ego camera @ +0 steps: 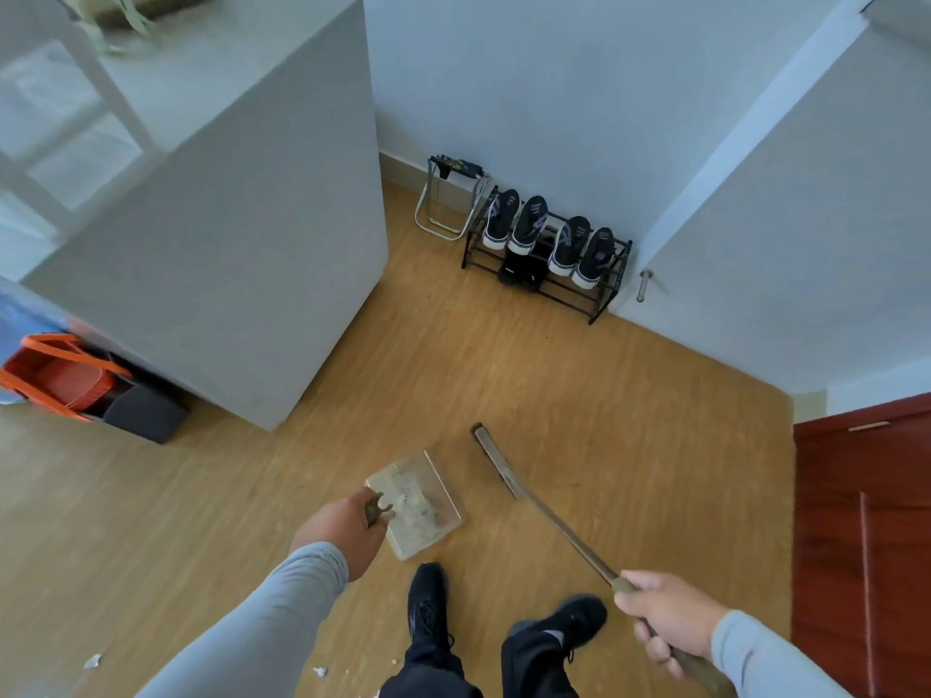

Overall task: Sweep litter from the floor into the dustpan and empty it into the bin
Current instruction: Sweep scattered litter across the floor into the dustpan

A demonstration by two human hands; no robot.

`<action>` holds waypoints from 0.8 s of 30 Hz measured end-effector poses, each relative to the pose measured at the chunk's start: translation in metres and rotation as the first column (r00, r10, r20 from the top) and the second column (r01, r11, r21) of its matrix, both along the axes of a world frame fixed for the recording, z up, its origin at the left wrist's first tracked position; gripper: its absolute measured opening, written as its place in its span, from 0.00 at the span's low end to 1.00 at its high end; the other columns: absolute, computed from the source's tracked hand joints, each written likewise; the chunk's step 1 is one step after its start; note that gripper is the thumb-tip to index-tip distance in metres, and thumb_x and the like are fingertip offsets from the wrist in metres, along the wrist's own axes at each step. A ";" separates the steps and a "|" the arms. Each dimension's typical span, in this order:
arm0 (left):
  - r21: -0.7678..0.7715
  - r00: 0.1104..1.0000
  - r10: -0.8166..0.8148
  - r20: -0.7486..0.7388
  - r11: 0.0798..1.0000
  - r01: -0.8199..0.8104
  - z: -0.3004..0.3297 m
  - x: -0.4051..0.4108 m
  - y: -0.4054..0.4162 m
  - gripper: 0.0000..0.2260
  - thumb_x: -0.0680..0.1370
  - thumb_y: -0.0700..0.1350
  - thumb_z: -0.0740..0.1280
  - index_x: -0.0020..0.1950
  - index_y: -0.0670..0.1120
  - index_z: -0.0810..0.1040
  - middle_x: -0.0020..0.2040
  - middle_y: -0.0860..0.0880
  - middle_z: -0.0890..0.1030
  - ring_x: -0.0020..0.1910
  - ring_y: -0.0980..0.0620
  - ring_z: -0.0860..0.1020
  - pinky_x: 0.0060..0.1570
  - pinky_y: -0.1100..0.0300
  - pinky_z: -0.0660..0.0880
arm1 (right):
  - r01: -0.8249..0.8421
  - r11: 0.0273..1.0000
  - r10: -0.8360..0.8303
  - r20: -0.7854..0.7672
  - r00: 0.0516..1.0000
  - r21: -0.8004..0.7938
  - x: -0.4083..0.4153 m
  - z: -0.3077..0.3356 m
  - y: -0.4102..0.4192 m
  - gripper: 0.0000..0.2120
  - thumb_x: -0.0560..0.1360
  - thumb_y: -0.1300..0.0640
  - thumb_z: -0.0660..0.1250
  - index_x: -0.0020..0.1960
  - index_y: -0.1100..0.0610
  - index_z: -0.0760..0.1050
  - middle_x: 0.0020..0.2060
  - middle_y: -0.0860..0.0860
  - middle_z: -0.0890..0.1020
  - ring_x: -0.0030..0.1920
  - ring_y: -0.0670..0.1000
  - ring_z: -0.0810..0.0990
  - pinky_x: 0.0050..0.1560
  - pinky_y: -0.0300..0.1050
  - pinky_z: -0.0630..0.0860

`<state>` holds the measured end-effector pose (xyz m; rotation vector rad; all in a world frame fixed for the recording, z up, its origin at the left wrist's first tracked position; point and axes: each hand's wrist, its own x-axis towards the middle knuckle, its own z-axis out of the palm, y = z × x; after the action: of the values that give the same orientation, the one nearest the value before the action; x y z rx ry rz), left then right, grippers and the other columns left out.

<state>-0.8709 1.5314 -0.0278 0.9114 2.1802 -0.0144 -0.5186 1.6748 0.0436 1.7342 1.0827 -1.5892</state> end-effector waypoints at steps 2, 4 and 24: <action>0.024 1.000 0.006 0.012 1.000 -0.006 0.005 0.004 0.000 0.17 0.80 0.57 0.61 0.68 0.57 0.73 0.48 0.56 0.82 0.43 0.54 0.81 0.38 0.60 0.77 | 0.061 0.998 -0.061 0.031 0.998 0.030 0.007 0.002 0.000 0.28 0.83 0.57 0.59 0.81 0.53 0.56 0.32 0.54 0.71 0.23 0.47 0.67 0.23 0.38 0.67; 0.055 1.000 0.012 0.011 0.998 -0.013 0.008 0.008 0.001 0.18 0.79 0.57 0.61 0.68 0.58 0.74 0.49 0.55 0.82 0.43 0.53 0.81 0.40 0.60 0.79 | 0.119 0.991 -0.121 0.039 0.992 0.068 0.016 0.003 0.003 0.27 0.83 0.57 0.59 0.80 0.53 0.58 0.31 0.53 0.70 0.23 0.47 0.67 0.24 0.38 0.67; 0.116 0.993 -0.081 -0.083 0.989 0.090 0.067 0.093 -0.022 0.17 0.77 0.57 0.68 0.65 0.59 0.78 0.49 0.56 0.82 0.46 0.52 0.80 0.48 0.58 0.79 | 0.405 0.906 -0.422 0.216 0.880 0.121 0.217 0.007 -0.060 0.13 0.78 0.62 0.62 0.34 0.61 0.69 0.20 0.53 0.70 0.16 0.50 0.66 0.24 0.36 0.65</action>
<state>-0.7781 1.5090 0.0390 1.0882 2.2323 0.0398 -0.3021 1.6151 0.0511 2.2552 0.6880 -1.5374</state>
